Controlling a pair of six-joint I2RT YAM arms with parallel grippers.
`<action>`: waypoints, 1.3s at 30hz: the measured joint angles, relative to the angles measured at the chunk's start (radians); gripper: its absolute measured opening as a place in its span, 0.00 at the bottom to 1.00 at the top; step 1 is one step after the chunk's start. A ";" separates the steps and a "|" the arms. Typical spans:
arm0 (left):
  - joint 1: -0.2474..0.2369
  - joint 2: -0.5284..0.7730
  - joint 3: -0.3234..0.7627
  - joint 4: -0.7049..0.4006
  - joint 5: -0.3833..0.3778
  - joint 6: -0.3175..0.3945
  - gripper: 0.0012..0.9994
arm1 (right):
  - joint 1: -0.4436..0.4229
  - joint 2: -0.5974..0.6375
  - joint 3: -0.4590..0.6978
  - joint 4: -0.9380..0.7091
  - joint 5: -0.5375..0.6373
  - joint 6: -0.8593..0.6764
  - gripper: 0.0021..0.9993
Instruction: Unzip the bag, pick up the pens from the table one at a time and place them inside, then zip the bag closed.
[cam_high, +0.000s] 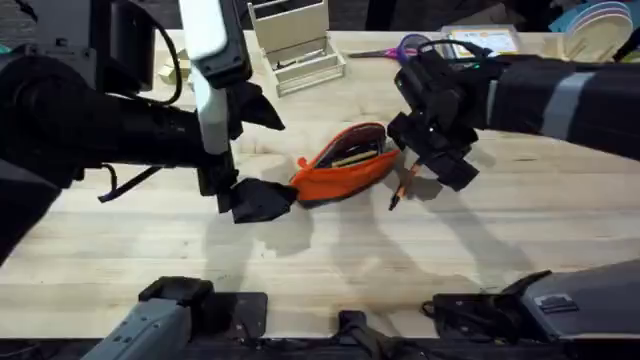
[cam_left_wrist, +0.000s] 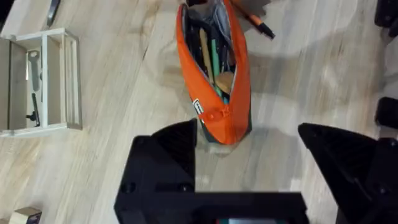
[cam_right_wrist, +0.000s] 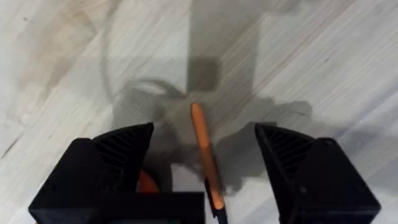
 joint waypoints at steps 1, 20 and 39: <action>0.000 0.000 0.000 0.000 0.000 0.000 0.99 | 0.000 0.008 0.000 0.001 0.000 0.002 1.00; 0.000 0.000 0.000 0.000 0.000 0.000 0.99 | 0.000 0.036 0.000 0.001 0.010 0.013 0.32; 0.000 0.000 0.000 0.000 0.000 0.000 0.99 | -0.002 0.021 0.011 -0.006 0.029 -0.098 0.03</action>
